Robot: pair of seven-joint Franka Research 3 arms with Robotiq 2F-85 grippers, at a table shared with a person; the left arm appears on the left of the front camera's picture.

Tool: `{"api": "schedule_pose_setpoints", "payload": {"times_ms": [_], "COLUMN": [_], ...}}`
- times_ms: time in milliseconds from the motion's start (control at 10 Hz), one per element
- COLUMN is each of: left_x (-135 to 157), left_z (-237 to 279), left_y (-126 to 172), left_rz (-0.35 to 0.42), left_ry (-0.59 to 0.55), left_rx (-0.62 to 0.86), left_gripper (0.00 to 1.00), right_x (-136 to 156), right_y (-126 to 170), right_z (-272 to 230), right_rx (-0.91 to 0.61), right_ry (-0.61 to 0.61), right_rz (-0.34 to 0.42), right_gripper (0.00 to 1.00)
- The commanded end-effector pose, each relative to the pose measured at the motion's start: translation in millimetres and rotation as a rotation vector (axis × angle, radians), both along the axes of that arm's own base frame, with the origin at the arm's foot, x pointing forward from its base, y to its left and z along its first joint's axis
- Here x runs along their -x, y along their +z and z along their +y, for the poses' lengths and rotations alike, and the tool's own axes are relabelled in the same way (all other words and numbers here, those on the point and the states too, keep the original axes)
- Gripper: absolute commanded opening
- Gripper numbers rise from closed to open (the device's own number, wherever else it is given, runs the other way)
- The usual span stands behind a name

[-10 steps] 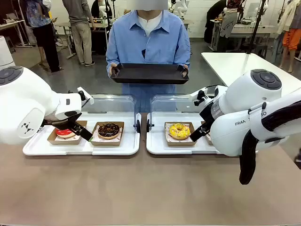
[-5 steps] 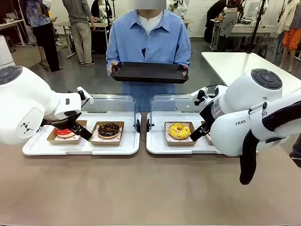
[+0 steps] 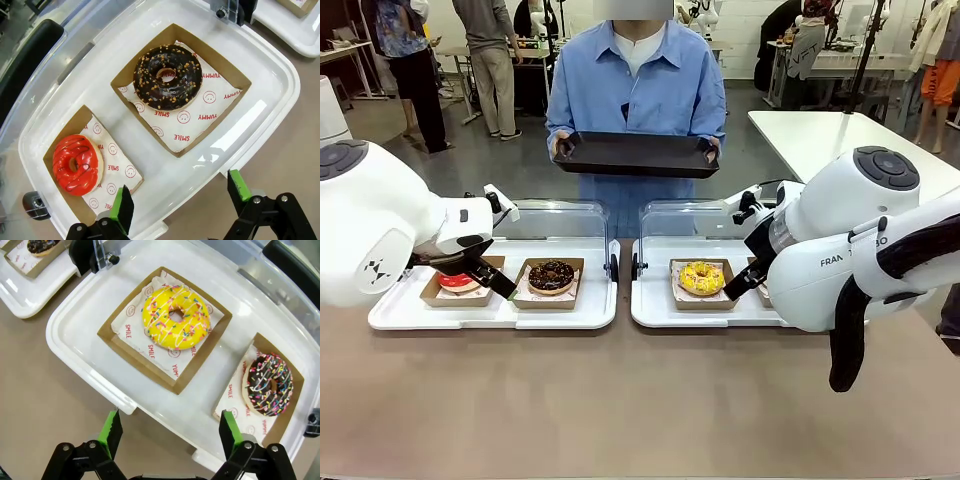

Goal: Provide the desired donut to the person.
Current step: Pick up and lift the Paper togo box containing the Donut pointed at by the person.

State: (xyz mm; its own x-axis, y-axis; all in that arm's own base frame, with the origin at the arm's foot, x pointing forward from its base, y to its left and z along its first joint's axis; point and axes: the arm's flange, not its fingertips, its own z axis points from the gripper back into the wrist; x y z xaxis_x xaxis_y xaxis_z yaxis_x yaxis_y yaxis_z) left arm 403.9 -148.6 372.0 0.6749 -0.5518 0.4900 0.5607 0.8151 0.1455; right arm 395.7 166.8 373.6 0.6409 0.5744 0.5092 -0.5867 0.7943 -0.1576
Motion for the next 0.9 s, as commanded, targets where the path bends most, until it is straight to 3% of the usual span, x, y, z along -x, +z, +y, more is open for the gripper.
{"api": "schedule_pose_setpoints", "payload": {"times_ms": [0,200,300,800], "left_x": [0,0,6,36], "left_z": [0,0,0,-7], "left_y": [0,0,21,187], "left_rz": [0.000,0.000,0.011,0.003], "left_ry": [0.000,0.000,0.016,-0.015], "left_rx": [0.000,0.000,-0.004,-0.028], "left_gripper": [1.00,1.00,1.00,1.00], "right_x": [0,0,8,66], "right_y": [0,0,24,174], "right_z": [0,0,1,-6], "right_rx": [0.000,0.000,0.019,0.044], "right_ry": [0.000,0.000,-0.003,-0.036], "right_rz": [0.000,0.000,-0.010,-0.026], "right_gripper": [1.00,1.00,1.00,1.00]}}
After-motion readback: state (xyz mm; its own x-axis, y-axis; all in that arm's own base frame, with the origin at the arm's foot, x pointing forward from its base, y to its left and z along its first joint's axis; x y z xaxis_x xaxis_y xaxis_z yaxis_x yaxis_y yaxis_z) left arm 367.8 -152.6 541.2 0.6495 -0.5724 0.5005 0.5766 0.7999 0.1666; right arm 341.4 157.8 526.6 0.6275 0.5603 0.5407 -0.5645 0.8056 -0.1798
